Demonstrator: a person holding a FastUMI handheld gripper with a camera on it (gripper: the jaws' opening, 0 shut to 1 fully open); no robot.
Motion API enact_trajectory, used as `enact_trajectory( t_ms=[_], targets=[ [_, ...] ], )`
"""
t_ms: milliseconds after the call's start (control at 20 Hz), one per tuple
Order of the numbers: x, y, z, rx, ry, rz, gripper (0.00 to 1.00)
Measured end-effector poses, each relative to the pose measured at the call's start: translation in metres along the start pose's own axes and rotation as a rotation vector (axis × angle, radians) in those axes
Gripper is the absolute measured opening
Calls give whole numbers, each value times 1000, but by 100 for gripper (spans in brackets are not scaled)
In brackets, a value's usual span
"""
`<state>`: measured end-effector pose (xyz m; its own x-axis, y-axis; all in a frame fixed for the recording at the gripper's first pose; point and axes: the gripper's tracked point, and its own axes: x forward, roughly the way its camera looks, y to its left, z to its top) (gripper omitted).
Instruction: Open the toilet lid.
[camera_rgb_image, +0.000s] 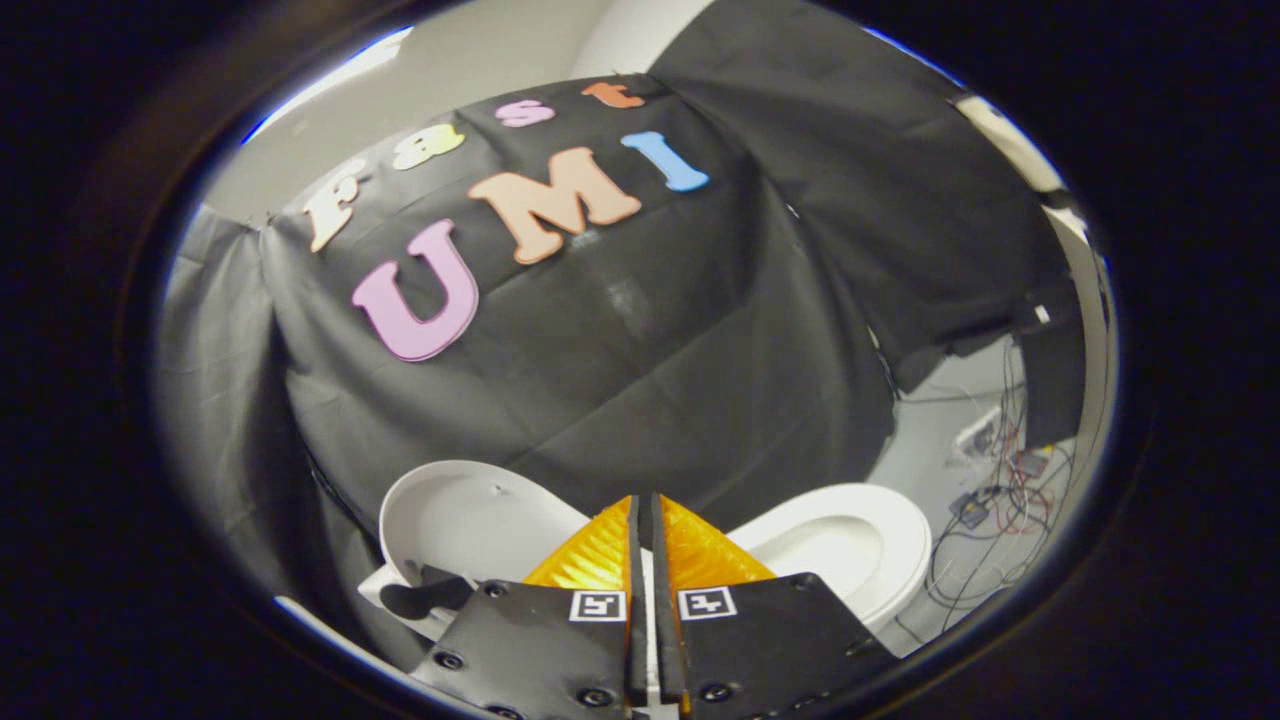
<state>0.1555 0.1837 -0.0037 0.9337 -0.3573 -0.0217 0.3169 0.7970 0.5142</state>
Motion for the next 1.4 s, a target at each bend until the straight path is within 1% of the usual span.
enact_trajectory(
  t_ms=[150, 250, 450, 600, 850, 950, 1150, 1400],
  targets=[
    [11, 34, 23, -66, -19, 48, 5],
    [16, 59, 27, -120, -19, 88, 5],
    [23, 127, 26, -237, -6, 208, 5],
    [24, 178, 10, -333, 18, 294, 5],
    [26, 249, -26, -474, 86, 410, 5],
    [23, 268, -41, -519, 111, 439, 5],
    [4, 283, -68, -562, 151, 491, 5],
    [-4, 282, -98, -594, 201, 501, 5]
  ],
)
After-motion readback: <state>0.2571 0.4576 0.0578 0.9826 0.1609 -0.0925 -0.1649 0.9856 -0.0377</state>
